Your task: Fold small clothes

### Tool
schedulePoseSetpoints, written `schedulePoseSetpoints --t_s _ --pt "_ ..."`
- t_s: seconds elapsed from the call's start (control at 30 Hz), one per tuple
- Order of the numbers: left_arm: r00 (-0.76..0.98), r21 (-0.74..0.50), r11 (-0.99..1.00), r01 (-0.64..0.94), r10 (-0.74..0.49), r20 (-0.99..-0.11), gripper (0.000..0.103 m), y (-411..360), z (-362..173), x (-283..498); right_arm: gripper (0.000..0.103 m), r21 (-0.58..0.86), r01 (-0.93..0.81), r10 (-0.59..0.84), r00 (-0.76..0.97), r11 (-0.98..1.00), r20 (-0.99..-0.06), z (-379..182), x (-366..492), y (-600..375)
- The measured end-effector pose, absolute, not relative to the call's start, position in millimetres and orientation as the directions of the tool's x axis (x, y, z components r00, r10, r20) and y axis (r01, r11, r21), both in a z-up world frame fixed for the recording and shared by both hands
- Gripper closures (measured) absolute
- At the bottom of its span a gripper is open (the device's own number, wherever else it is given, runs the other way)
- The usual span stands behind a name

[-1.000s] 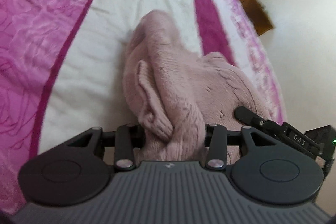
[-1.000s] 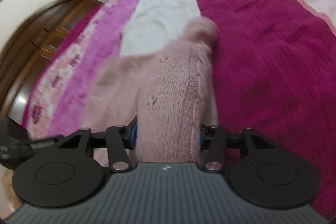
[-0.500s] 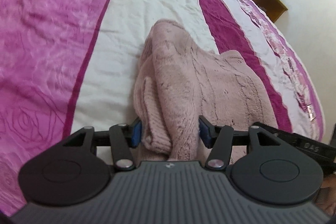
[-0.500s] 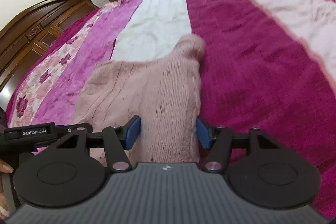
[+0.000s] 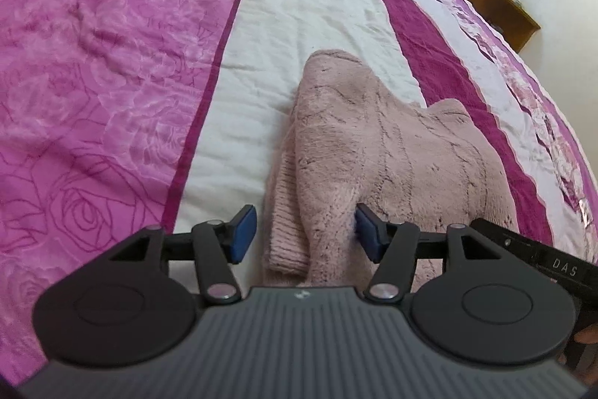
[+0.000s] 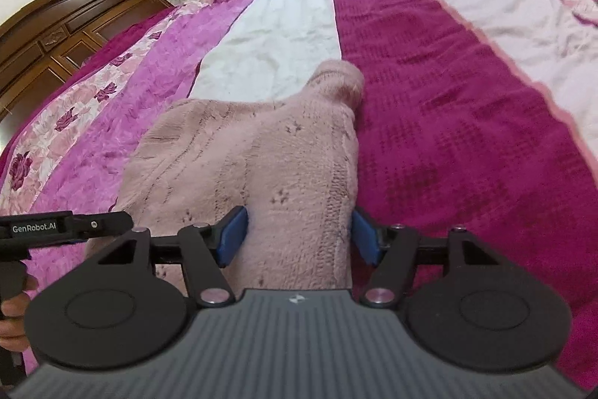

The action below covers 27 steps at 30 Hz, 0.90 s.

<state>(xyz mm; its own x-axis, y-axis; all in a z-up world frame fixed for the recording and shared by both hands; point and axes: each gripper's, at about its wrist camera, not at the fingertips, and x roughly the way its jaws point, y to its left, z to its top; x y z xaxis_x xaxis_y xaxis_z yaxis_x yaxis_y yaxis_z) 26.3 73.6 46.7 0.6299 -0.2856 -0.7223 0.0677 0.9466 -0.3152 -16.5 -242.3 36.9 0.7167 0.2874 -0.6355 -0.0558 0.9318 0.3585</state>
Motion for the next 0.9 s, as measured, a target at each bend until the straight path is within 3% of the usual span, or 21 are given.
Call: schedulePoseSetpoints --t_s 0.1,0.23,0.43,0.9 --pt "0.641 -0.259 0.962 0.084 -0.252 -0.725 0.045 67 57 16 0.034 0.344 -0.061 0.278 0.727 0.937 -0.628 46 -28 -241" --pt "0.643 -0.225 0.968 0.108 -0.241 -0.727 0.045 60 68 1 0.023 0.332 -0.068 0.27 0.745 0.941 -0.611 57 -48 -239" --pt "0.624 -0.193 0.972 0.135 -0.235 -0.746 0.043 51 73 -23 0.018 0.318 -0.073 0.264 0.745 0.945 -0.613 61 -74 -232" --pt "0.61 -0.09 0.991 0.097 -0.131 -0.781 0.041 24 47 -57 0.015 0.283 -0.098 0.271 0.683 0.954 -0.678 31 -97 -214"
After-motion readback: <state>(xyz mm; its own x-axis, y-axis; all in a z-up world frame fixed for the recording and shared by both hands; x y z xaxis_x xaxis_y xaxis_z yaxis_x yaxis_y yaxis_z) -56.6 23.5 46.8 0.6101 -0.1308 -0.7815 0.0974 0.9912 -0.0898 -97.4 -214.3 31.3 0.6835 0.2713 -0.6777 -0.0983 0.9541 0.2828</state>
